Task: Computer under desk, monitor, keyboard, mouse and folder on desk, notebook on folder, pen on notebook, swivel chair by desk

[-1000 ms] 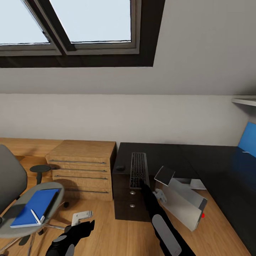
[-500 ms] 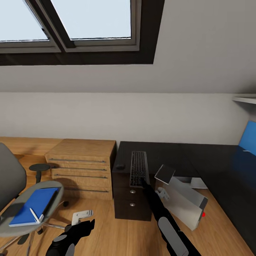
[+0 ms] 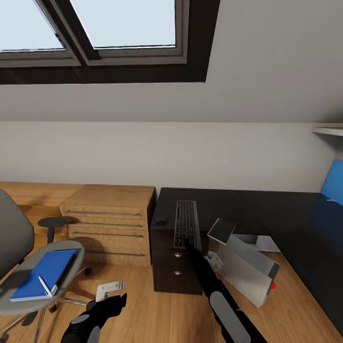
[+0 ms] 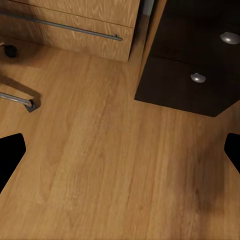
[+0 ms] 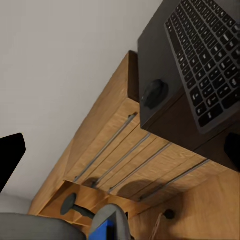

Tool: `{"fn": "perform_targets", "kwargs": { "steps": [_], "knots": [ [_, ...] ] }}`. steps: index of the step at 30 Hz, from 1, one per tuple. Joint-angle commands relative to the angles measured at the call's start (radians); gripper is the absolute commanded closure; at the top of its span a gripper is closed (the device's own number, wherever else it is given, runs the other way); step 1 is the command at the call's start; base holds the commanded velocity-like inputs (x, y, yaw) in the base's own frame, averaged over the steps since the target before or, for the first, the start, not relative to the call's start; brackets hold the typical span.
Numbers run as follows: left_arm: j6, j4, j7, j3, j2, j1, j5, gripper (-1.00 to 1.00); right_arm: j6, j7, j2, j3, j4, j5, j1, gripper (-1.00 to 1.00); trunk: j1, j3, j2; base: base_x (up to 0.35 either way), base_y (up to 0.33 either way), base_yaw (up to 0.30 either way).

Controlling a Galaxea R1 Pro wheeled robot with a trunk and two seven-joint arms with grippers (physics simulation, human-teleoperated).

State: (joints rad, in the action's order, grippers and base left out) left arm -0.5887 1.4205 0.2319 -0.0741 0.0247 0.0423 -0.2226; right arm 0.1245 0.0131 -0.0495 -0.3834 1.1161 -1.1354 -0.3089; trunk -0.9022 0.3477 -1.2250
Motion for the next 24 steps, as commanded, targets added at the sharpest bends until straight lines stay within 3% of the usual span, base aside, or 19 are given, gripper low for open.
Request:
{"fn": "perform_targets", "kwargs": {
  "steps": [1, 9, 24],
  "knots": [
    [-0.003, 0.001, 0.009, -0.001, 0.000, 0.001, -0.011, -1.00, 0.009, 0.002, 0.000, -0.002, 0.000, -0.009, -0.001, -1.00, -0.004, 0.004, -0.008, 0.000, 0.000, 0.000],
    [-0.004, 0.002, 0.009, -0.001, 0.000, 0.001, -0.011, -1.00, 0.012, 0.007, 0.002, 0.000, -0.016, -0.004, -0.001, -1.00, -0.035, 0.029, -0.064, 0.000, 0.000, 0.000],
    [-0.004, 0.000, 0.009, -0.001, 0.001, 0.001, -0.012, -1.00, 0.009, 0.004, 0.000, 0.004, -0.139, -0.005, -0.002, -1.00, -0.092, 0.076, -0.169, 0.000, 0.000, 0.000]
  ]
}}
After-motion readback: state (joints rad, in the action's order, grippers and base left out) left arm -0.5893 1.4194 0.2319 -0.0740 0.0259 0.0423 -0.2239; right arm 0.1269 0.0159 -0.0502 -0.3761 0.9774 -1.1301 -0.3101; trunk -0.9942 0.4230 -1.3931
